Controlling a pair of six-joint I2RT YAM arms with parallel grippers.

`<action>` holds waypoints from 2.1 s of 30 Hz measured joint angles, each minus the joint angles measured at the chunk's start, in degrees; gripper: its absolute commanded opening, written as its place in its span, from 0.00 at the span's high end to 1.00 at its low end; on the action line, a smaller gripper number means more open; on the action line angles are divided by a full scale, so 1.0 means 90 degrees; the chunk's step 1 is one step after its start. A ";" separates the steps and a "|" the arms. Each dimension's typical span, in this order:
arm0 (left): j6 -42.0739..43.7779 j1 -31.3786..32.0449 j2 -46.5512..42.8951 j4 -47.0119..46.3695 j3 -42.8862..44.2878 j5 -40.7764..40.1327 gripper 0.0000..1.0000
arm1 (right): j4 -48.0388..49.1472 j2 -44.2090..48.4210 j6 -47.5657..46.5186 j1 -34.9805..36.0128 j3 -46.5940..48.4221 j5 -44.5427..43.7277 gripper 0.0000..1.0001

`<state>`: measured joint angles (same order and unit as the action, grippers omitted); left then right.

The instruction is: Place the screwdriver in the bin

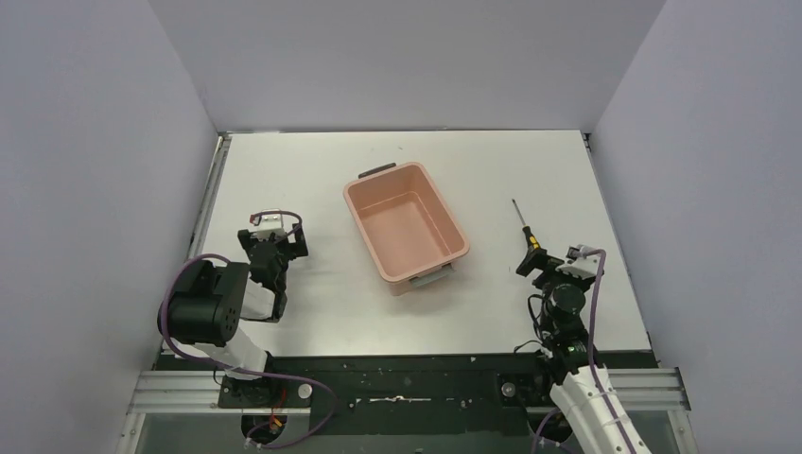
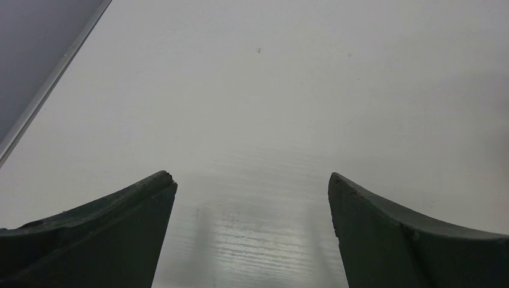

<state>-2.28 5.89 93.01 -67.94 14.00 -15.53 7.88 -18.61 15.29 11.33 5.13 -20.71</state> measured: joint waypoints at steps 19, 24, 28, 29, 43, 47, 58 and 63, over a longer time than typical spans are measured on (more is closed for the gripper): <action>0.0000 0.0000 0.0000 0.0000 0.0000 0.0002 0.03 | -0.3730 -0.7885 -0.0753 -0.1234 0.8347 0.1741 0.02; 0.0000 0.0000 0.0000 0.0000 0.0002 0.0002 0.03 | -0.4779 -0.9095 -0.1122 -0.1251 0.8386 0.2477 0.11; 0.0000 0.0000 0.0000 0.0000 0.0000 0.0002 0.03 | -0.5010 -0.9585 -0.1231 -0.1219 0.7949 0.2574 0.18; 0.0000 0.0000 0.0000 0.0000 0.0000 0.0002 0.03 | -0.5037 -0.9607 -0.1251 -0.1219 0.7779 0.2577 0.20; 0.0000 0.0000 0.0000 0.0000 0.0000 0.0002 0.03 | -0.5173 -1.0064 -0.1467 -0.1214 0.7667 0.2327 1.00; 0.0000 0.0000 0.0000 0.0000 0.0000 0.0002 0.03 | -0.5833 -1.0200 -0.1467 -0.1214 0.8267 0.2293 1.00; 0.0000 0.0000 0.0000 0.0000 0.0000 0.0002 0.03 | -0.8184 -0.9598 -0.0597 -0.1117 1.1555 0.1870 1.00; 0.0000 0.0000 0.0000 0.0000 0.0000 0.0002 0.03 | -0.8495 -0.9282 -0.0107 -0.0413 1.2172 0.1729 1.00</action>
<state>-2.28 5.89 93.01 -67.94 14.00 -15.51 -68.58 -102.15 14.33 7.62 114.67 -5.15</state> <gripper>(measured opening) 0.974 0.267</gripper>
